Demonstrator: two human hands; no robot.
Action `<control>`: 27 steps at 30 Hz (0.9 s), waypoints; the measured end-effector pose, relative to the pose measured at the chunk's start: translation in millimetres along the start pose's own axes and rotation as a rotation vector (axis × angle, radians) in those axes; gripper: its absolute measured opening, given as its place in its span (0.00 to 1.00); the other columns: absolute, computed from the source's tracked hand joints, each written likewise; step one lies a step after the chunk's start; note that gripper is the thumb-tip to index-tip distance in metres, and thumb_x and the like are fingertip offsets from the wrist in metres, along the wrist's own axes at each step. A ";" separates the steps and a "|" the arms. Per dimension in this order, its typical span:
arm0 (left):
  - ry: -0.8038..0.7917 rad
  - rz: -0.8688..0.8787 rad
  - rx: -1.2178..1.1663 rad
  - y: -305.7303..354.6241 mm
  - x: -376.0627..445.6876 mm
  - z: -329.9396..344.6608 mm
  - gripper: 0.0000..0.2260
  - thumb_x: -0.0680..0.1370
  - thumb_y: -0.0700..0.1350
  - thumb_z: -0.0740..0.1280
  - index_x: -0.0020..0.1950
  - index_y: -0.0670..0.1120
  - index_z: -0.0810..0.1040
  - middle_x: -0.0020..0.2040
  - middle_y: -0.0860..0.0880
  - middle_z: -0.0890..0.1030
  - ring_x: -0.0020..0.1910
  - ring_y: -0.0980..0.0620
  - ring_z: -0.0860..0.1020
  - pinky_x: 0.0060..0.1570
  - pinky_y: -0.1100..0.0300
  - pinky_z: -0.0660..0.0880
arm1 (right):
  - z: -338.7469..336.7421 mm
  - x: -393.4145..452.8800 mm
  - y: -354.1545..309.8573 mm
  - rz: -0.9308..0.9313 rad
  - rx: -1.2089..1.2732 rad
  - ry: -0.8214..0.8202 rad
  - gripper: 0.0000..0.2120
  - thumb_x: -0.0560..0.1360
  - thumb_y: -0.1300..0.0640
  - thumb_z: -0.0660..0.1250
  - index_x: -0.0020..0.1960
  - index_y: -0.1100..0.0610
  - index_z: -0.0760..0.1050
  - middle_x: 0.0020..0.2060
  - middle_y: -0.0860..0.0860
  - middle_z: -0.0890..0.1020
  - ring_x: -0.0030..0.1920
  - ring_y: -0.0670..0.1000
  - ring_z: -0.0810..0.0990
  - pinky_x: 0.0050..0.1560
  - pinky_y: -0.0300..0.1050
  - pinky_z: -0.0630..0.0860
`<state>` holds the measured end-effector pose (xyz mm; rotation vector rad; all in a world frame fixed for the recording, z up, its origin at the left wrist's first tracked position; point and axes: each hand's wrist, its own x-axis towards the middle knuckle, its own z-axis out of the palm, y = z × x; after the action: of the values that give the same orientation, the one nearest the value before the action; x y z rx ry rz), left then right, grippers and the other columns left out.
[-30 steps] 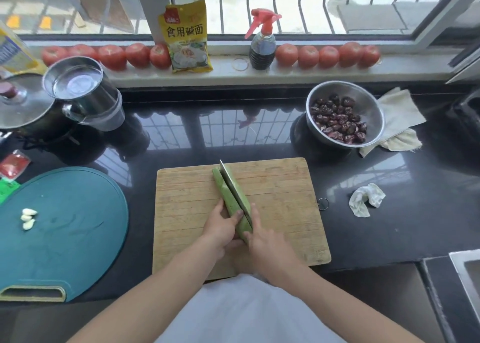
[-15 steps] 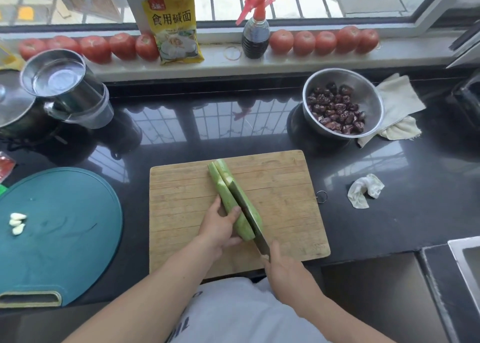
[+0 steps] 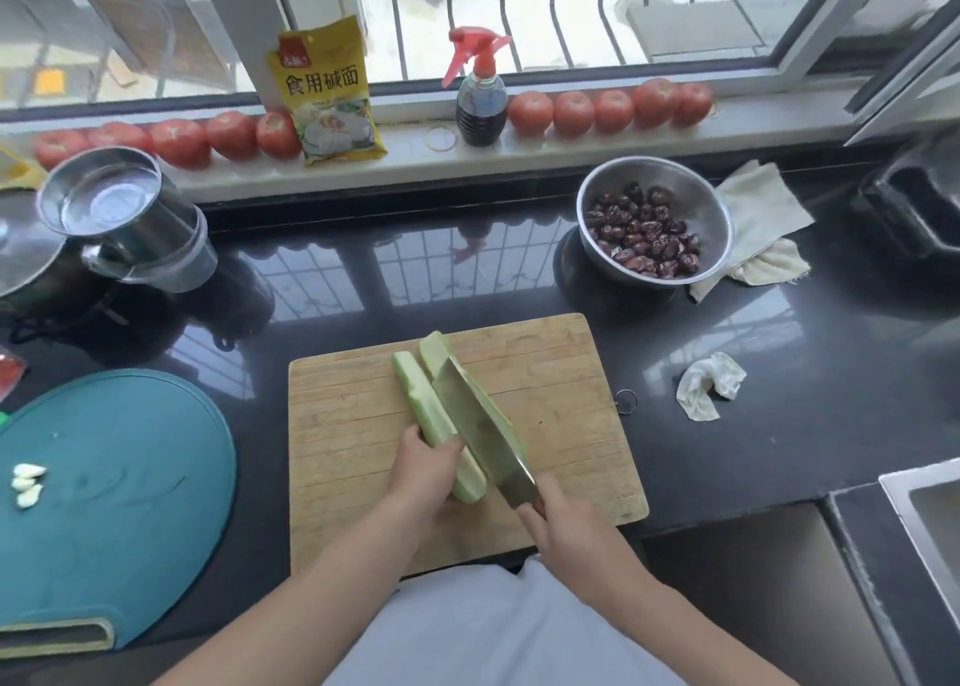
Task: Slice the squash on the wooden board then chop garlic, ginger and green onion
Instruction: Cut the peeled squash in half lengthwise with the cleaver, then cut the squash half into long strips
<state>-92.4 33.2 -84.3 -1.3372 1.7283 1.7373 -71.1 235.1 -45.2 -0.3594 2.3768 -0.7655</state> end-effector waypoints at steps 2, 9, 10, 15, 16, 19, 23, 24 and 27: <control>0.089 0.011 0.117 2.4 1.3 7.9 0.21 0.79 0.50 0.70 0.69 0.48 0.67 0.58 0.47 0.79 0.53 0.43 0.80 0.52 0.43 0.82 | -10.2 -8.4 0.7 -0.053 0.056 0.036 0.06 0.80 0.43 0.55 0.46 0.43 0.62 0.34 0.42 0.75 0.32 0.48 0.72 0.31 0.43 0.65; 0.280 -0.010 0.315 12.4 9.9 22.6 0.23 0.76 0.49 0.73 0.63 0.46 0.63 0.58 0.43 0.78 0.55 0.38 0.79 0.55 0.45 0.78 | -40.4 10.9 -3.1 0.046 0.177 0.251 0.11 0.80 0.43 0.58 0.41 0.46 0.64 0.32 0.45 0.75 0.31 0.48 0.72 0.36 0.54 0.72; 0.291 -0.016 0.328 11.7 10.5 21.8 0.21 0.75 0.49 0.73 0.60 0.47 0.64 0.56 0.44 0.79 0.53 0.40 0.79 0.53 0.47 0.78 | -42.9 14.7 -4.2 0.070 0.191 0.270 0.11 0.80 0.43 0.57 0.40 0.46 0.64 0.31 0.47 0.75 0.31 0.49 0.73 0.36 0.57 0.74; 0.250 -0.044 0.287 8.9 11.0 4.5 0.15 0.75 0.47 0.73 0.58 0.44 0.74 0.53 0.44 0.81 0.48 0.42 0.79 0.49 0.52 0.79 | -54.8 21.8 -4.2 0.081 0.245 0.290 0.12 0.78 0.42 0.57 0.40 0.46 0.63 0.31 0.52 0.76 0.31 0.58 0.77 0.38 0.60 0.78; 0.241 -0.037 0.282 7.6 9.8 -6.7 0.16 0.75 0.46 0.72 0.60 0.44 0.75 0.53 0.44 0.80 0.48 0.42 0.79 0.47 0.52 0.78 | -56.2 21.9 -3.9 0.075 0.247 0.288 0.11 0.78 0.42 0.57 0.40 0.45 0.64 0.31 0.52 0.77 0.32 0.58 0.77 0.38 0.60 0.78; 0.273 0.024 0.358 0.3 2.5 -54.6 0.14 0.77 0.46 0.69 0.59 0.47 0.72 0.51 0.46 0.79 0.45 0.45 0.78 0.40 0.53 0.75 | -57.2 23.3 -0.1 0.076 0.263 0.291 0.11 0.79 0.44 0.58 0.39 0.44 0.64 0.31 0.52 0.77 0.32 0.58 0.77 0.39 0.60 0.78; 0.503 0.247 0.647 -9.8 -7.0 -118.6 0.09 0.79 0.44 0.63 0.56 0.48 0.65 0.46 0.47 0.77 0.40 0.46 0.76 0.33 0.53 0.71 | -52.5 25.2 2.5 0.108 0.252 0.286 0.13 0.79 0.44 0.58 0.38 0.46 0.62 0.32 0.54 0.77 0.33 0.60 0.77 0.40 0.60 0.78; 0.552 0.318 0.725 -11.3 -7.4 -126.1 0.09 0.80 0.43 0.61 0.59 0.48 0.65 0.47 0.47 0.77 0.40 0.47 0.75 0.33 0.53 0.69 | -51.0 25.2 2.1 0.118 0.245 0.285 0.13 0.79 0.44 0.58 0.38 0.46 0.61 0.32 0.55 0.77 0.33 0.61 0.77 0.40 0.60 0.78; 0.603 0.427 1.110 -20.6 -7.3 -125.8 0.24 0.80 0.38 0.56 0.76 0.45 0.56 0.53 0.42 0.75 0.48 0.45 0.72 0.39 0.49 0.71 | -48.3 24.8 -0.1 0.134 0.228 0.283 0.14 0.79 0.43 0.58 0.38 0.46 0.61 0.32 0.54 0.77 0.32 0.61 0.77 0.39 0.60 0.78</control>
<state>-26.6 -74.8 -66.8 -0.9876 2.7888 0.2098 -120.6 245.7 -25.5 0.0041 2.5055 -1.0691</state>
